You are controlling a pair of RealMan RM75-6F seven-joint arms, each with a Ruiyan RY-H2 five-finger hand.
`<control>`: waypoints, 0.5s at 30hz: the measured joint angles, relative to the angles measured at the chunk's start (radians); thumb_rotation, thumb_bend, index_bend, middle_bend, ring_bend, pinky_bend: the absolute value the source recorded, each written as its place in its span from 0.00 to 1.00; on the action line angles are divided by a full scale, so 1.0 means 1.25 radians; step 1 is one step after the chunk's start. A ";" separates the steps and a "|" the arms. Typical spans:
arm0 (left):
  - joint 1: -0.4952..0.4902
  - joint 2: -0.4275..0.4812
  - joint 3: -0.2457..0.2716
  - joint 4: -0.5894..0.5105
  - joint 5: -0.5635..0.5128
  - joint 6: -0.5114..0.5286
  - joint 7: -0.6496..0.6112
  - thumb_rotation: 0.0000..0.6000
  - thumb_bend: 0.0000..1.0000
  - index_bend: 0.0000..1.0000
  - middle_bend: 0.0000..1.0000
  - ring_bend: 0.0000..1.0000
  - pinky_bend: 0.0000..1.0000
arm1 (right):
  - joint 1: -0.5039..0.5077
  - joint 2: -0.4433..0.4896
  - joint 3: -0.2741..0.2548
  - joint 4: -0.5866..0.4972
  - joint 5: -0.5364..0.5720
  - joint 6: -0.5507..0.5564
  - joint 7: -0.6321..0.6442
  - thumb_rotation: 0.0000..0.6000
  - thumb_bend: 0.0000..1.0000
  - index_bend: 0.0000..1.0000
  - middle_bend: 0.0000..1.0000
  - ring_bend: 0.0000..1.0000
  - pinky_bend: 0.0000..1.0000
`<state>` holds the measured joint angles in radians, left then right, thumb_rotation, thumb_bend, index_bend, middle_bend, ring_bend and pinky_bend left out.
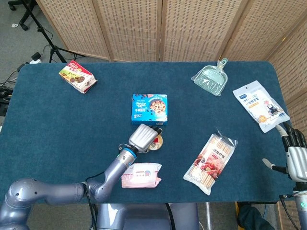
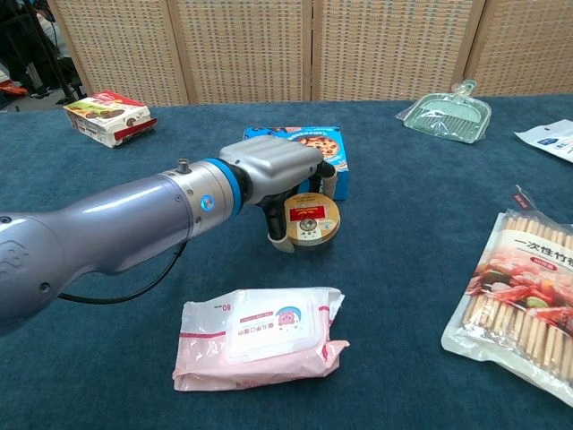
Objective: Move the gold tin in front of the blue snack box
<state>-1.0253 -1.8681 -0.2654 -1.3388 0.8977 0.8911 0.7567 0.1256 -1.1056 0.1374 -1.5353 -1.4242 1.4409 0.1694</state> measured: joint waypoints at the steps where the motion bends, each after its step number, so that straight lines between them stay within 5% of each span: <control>1: -0.004 -0.007 0.001 0.010 -0.003 -0.002 -0.002 1.00 0.24 0.55 0.47 0.42 0.59 | 0.000 0.000 0.000 0.001 0.001 0.000 0.000 1.00 0.00 0.00 0.00 0.00 0.00; 8: -0.014 -0.018 0.012 0.029 -0.001 0.017 -0.005 1.00 0.22 0.54 0.44 0.38 0.58 | 0.000 0.002 0.003 0.003 0.004 -0.001 0.009 1.00 0.00 0.00 0.00 0.00 0.00; 13: -0.012 -0.021 0.013 0.033 -0.009 0.040 0.004 1.00 0.20 0.47 0.27 0.21 0.50 | -0.002 0.004 0.002 -0.002 0.002 0.002 0.009 1.00 0.00 0.00 0.00 0.00 0.00; 15: -0.011 -0.028 0.014 0.038 -0.013 0.061 0.013 1.00 0.17 0.31 0.11 0.06 0.37 | -0.002 0.004 0.002 -0.003 0.001 0.004 0.008 1.00 0.00 0.00 0.00 0.00 0.00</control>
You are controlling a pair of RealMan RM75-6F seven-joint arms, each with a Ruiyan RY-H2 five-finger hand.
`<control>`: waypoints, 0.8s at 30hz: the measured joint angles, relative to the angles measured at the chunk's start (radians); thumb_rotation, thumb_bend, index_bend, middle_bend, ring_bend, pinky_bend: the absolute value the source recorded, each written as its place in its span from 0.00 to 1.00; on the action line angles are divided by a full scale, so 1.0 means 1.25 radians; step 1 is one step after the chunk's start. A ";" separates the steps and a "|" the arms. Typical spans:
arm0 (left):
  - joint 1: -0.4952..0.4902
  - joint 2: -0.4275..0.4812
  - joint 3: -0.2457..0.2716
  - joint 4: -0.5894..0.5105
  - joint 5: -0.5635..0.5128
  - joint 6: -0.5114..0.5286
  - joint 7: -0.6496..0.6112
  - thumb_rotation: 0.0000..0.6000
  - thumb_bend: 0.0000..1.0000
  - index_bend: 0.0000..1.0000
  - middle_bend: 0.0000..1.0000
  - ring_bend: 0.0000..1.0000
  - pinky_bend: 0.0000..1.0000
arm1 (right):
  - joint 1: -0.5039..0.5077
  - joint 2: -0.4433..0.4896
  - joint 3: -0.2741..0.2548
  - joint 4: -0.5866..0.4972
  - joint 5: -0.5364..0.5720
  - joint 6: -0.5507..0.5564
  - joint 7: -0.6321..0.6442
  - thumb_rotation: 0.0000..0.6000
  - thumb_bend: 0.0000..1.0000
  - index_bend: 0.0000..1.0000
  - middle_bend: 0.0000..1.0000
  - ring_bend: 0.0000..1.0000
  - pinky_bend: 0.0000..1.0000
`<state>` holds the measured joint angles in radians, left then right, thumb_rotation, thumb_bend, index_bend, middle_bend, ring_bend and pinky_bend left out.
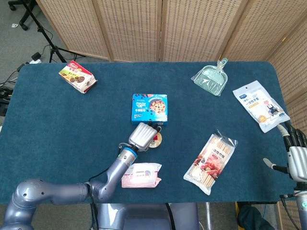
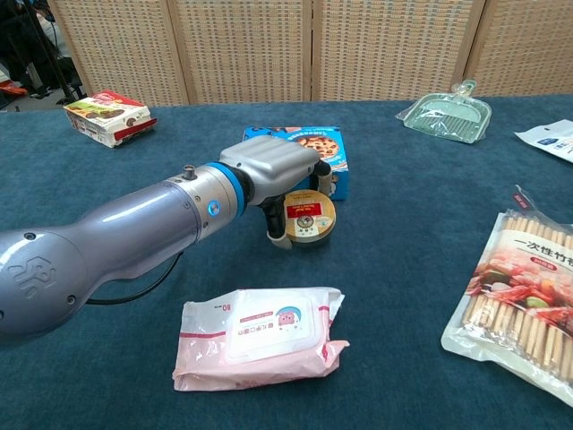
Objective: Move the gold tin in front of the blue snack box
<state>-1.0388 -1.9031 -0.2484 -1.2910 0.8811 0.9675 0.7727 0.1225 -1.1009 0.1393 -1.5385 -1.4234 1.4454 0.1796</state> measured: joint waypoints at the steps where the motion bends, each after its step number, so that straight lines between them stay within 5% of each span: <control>1: 0.001 -0.001 0.000 0.000 -0.005 0.006 0.005 1.00 0.17 0.23 0.06 0.03 0.32 | 0.000 0.000 0.000 0.000 0.000 0.001 0.000 1.00 0.00 0.00 0.00 0.00 0.00; 4: 0.002 0.000 -0.002 -0.008 -0.041 0.009 0.032 1.00 0.14 0.00 0.00 0.00 0.15 | 0.000 0.000 0.000 -0.001 0.000 -0.001 0.000 1.00 0.00 0.00 0.00 0.00 0.00; 12: 0.014 0.044 -0.010 -0.068 -0.023 0.027 0.000 1.00 0.11 0.00 0.00 0.00 0.01 | 0.000 -0.001 -0.001 -0.003 -0.003 0.000 -0.004 1.00 0.00 0.00 0.00 0.00 0.00; 24: 0.074 0.234 -0.032 -0.279 0.061 0.067 -0.118 1.00 0.10 0.00 0.00 0.00 0.00 | -0.002 0.002 -0.006 -0.012 -0.014 0.007 -0.010 1.00 0.00 0.00 0.00 0.00 0.00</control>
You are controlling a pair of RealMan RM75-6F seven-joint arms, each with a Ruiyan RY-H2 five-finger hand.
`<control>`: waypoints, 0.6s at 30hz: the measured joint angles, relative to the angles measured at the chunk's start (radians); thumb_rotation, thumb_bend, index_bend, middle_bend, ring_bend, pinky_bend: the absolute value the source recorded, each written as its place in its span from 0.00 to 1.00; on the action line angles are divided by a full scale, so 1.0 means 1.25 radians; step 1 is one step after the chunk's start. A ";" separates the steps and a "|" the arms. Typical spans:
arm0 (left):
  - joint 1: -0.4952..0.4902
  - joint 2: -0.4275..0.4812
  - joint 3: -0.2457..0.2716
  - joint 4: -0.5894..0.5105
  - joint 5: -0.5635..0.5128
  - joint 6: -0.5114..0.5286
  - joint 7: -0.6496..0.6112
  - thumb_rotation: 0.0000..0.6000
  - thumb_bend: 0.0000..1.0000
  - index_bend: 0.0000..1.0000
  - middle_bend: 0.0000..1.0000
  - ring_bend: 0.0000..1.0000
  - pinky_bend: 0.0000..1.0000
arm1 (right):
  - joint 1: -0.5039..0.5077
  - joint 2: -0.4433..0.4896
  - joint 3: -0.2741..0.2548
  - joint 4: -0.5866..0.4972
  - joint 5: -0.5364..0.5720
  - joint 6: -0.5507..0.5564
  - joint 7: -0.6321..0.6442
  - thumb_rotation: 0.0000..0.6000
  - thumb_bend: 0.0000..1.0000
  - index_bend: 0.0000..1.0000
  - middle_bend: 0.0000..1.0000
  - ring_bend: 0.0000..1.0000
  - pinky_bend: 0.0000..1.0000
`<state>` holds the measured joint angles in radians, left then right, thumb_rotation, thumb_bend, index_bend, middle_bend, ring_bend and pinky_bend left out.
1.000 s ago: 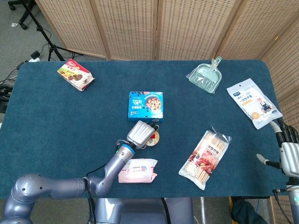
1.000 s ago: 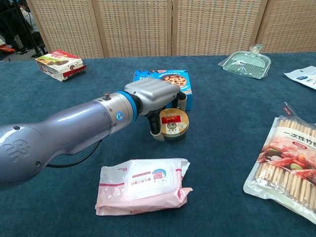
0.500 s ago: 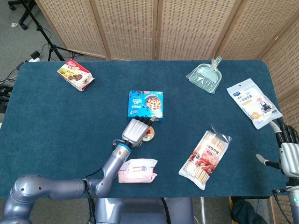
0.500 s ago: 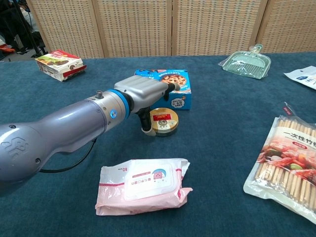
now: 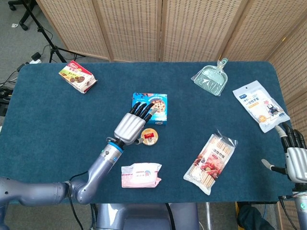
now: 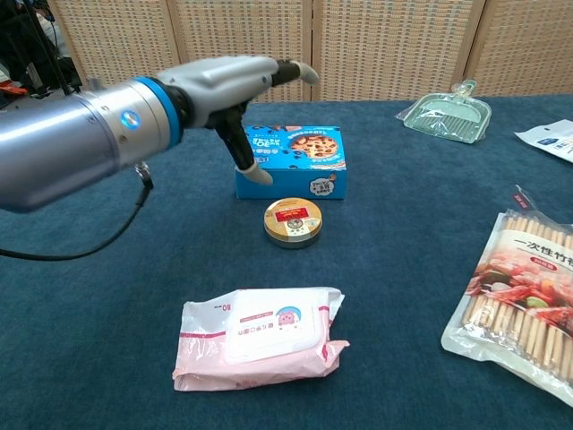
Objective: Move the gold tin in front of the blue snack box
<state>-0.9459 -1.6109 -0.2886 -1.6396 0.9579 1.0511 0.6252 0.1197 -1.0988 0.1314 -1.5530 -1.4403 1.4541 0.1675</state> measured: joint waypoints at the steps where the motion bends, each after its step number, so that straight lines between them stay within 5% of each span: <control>1: 0.007 0.018 -0.002 -0.014 0.002 0.006 -0.005 1.00 0.10 0.00 0.00 0.00 0.00 | 0.000 0.000 0.000 -0.001 -0.001 0.000 0.000 1.00 0.00 0.00 0.00 0.00 0.00; 10: 0.114 0.208 0.009 -0.095 0.045 0.059 -0.097 1.00 0.00 0.00 0.00 0.00 0.00 | -0.002 0.003 -0.004 -0.008 -0.010 0.007 -0.002 1.00 0.00 0.00 0.00 0.00 0.00; 18: 0.317 0.302 0.111 0.004 0.150 0.179 -0.335 1.00 0.00 0.00 0.00 0.00 0.00 | -0.005 0.007 -0.008 -0.017 -0.024 0.016 -0.002 1.00 0.00 0.00 0.00 0.00 0.00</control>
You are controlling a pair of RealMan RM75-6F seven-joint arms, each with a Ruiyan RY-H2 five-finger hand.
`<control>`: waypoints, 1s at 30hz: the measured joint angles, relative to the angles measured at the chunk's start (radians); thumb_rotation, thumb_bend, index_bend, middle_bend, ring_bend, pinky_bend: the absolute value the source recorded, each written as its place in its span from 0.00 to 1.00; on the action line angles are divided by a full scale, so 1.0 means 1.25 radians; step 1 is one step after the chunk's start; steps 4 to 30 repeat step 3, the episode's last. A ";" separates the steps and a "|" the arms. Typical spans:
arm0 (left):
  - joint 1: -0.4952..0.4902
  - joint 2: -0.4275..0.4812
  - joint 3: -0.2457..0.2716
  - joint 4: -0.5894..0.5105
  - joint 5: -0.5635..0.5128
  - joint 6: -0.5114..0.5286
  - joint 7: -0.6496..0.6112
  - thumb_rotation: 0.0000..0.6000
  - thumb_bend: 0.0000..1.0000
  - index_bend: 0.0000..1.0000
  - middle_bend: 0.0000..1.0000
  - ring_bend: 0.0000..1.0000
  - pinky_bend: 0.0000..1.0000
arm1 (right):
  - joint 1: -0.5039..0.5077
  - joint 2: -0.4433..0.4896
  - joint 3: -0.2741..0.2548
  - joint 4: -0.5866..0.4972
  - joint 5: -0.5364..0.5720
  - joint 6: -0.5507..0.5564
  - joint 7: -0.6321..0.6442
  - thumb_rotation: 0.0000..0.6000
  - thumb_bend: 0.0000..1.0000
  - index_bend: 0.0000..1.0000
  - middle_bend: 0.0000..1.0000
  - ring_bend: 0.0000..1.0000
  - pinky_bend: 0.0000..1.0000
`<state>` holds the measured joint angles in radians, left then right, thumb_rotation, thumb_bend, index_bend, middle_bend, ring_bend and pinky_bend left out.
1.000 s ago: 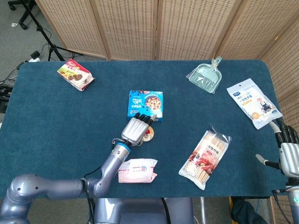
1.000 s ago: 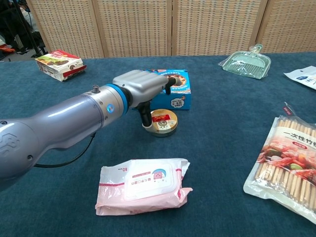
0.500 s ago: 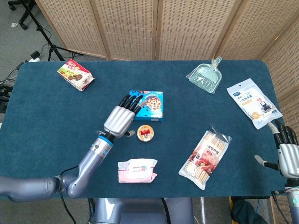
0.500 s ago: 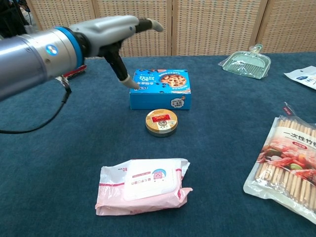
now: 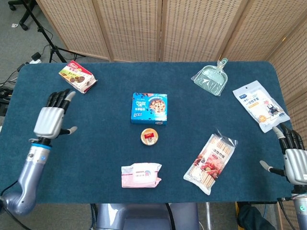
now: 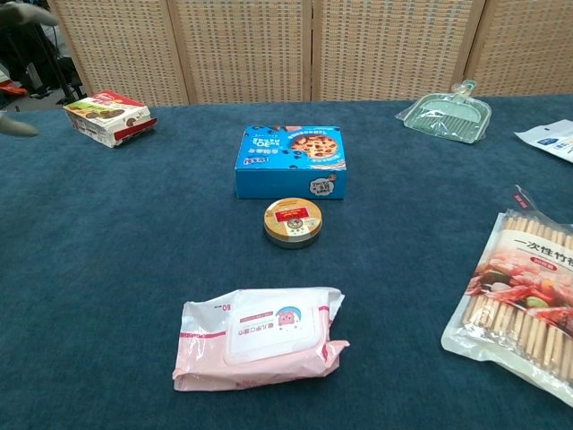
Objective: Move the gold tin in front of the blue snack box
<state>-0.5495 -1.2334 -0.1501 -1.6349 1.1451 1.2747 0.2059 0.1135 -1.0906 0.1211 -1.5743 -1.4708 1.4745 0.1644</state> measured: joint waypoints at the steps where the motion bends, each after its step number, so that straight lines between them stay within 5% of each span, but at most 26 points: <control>1: 0.022 -0.001 0.011 0.027 0.011 0.015 -0.037 1.00 0.00 0.00 0.00 0.00 0.00 | 0.000 0.000 0.000 0.000 -0.002 0.001 0.000 1.00 0.00 0.00 0.00 0.00 0.00; 3: 0.072 -0.009 0.032 0.099 0.034 0.053 -0.119 1.00 0.00 0.00 0.00 0.00 0.00 | 0.000 0.001 -0.001 -0.001 -0.004 0.002 -0.001 1.00 0.00 0.00 0.00 0.00 0.00; 30: 0.072 -0.009 0.032 0.099 0.034 0.053 -0.119 1.00 0.00 0.00 0.00 0.00 0.00 | 0.000 0.001 -0.001 -0.001 -0.004 0.002 -0.001 1.00 0.00 0.00 0.00 0.00 0.00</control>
